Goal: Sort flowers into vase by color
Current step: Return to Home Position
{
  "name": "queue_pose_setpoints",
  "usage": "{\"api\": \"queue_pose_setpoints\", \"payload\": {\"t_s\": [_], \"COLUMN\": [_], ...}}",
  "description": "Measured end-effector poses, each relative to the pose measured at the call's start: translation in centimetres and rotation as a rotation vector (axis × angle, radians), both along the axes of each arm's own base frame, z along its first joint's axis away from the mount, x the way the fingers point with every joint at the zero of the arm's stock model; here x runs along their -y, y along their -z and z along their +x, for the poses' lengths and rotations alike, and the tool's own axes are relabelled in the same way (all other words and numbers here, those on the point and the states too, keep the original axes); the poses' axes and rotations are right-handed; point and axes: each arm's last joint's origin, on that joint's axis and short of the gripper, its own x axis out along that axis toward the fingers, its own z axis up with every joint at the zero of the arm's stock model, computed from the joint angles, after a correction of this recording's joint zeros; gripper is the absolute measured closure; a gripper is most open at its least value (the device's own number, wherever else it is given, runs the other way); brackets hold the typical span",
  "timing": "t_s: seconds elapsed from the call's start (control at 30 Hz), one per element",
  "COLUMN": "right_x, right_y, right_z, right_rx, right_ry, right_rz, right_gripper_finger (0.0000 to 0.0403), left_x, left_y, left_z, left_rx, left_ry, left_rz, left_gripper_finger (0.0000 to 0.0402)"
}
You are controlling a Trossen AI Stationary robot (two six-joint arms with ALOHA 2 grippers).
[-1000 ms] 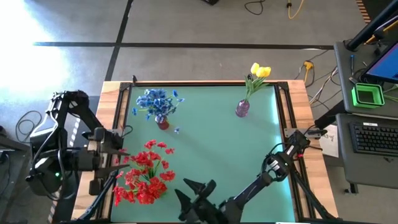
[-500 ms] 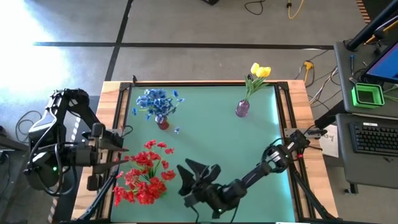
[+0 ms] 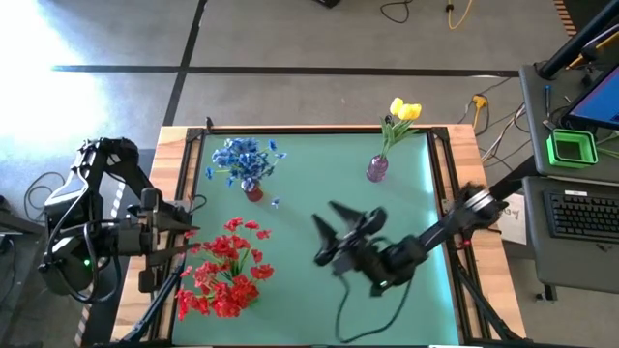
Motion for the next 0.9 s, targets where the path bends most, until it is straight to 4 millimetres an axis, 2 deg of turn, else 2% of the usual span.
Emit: {"api": "queue_pose_setpoints", "payload": {"t_s": [0.23,0.37,0.5,0.63,0.7,0.9], "right_x": [2.7,4.6,5.9,7.1,7.4,7.9], "right_y": [-1.2,-0.9,0.0,0.0,-0.3,-1.1], "right_z": [-7.1,-9.9,-11.5,-12.7,-13.0,-13.8], "right_rx": [0.123,0.17,0.15,0.079,0.074,0.09], "right_ry": [-0.152,-0.26,-0.495,-0.746,-0.788,-0.782], "right_rz": [0.175,0.316,0.468,0.693,0.756,0.779], "right_gripper_finger": [0.0156,0.0156,0.0156,0.0157,0.0159,0.0166], "left_x": [-0.2,-0.5,-0.7,-0.9,-0.9,-0.4], "left_y": [-0.1,-0.2,-0.3,-0.2,0.1,2.0], "left_z": [0.0,-0.1,0.3,0.6,0.7,1.0], "left_rx": [0.014,0.031,0.057,0.055,0.054,-0.019], "left_ry": [-0.019,-0.042,-0.093,-0.116,-0.129,-0.096], "left_rz": [-0.004,-0.071,-0.106,-0.115,-0.128,-0.131], "left_gripper_finger": [0.0279,0.0279,0.0279,0.028,0.0284,0.0309]}}
